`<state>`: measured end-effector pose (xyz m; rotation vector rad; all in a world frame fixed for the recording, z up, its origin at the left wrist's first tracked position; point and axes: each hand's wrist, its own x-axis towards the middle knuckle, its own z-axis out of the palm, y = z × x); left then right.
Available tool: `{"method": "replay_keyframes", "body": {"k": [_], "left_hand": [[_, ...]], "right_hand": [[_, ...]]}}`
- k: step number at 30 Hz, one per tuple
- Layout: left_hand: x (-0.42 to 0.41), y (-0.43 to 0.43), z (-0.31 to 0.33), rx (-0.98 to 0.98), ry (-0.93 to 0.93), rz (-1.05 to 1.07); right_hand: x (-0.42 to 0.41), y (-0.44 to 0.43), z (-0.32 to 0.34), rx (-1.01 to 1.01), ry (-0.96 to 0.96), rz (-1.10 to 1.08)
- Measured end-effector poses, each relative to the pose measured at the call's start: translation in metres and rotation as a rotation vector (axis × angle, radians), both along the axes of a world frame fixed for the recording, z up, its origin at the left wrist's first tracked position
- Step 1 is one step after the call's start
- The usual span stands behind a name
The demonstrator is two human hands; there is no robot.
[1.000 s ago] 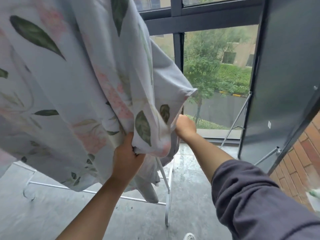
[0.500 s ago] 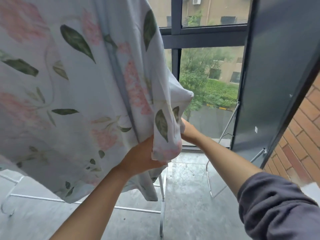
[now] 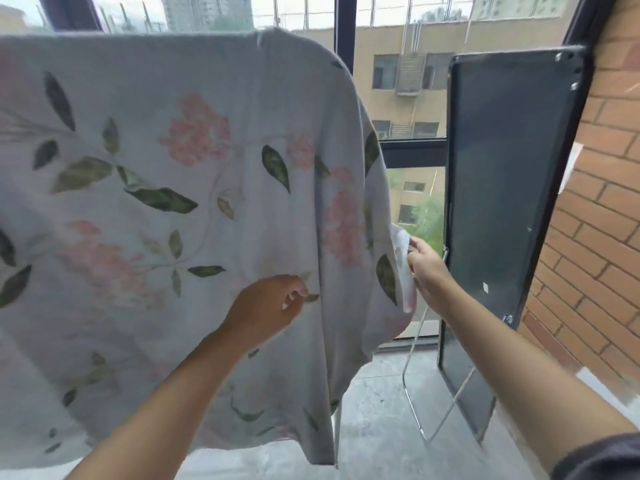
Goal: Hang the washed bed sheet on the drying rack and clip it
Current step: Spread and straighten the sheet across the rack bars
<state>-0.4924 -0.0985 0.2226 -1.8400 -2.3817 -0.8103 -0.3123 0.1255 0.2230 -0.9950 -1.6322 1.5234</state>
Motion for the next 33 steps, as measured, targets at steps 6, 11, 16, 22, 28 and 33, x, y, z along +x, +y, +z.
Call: {"method": "replay_keyframes", "body": {"k": [6, 11, 16, 22, 28, 33], "left_hand": [[-0.041, -0.016, 0.091, 0.269, 0.258, -0.008], [-0.067, -0.011, 0.158, 0.536, 0.520, 0.059], [-0.086, 0.002, 0.216, 0.639, 0.577, 0.226], [-0.105, 0.023, 0.249, 0.733, 0.539, 0.212], [-0.110, 0.028, 0.265, 0.710, 0.618, 0.192], [-0.111, 0.037, 0.297, 0.778, 0.397, 0.301]], "right_hand": [[-0.028, -0.045, 0.078, 0.388, -0.124, -0.141], [-0.053, -0.058, 0.129, 0.827, -0.206, -0.241], [-0.085, -0.060, 0.196, 1.107, -0.132, -0.235], [-0.102, -0.040, 0.220, 1.255, -0.064, -0.370], [-0.107, -0.034, 0.224, 1.334, -0.145, -0.373], [-0.108, -0.017, 0.266, 1.187, -0.087, -0.429]]}}
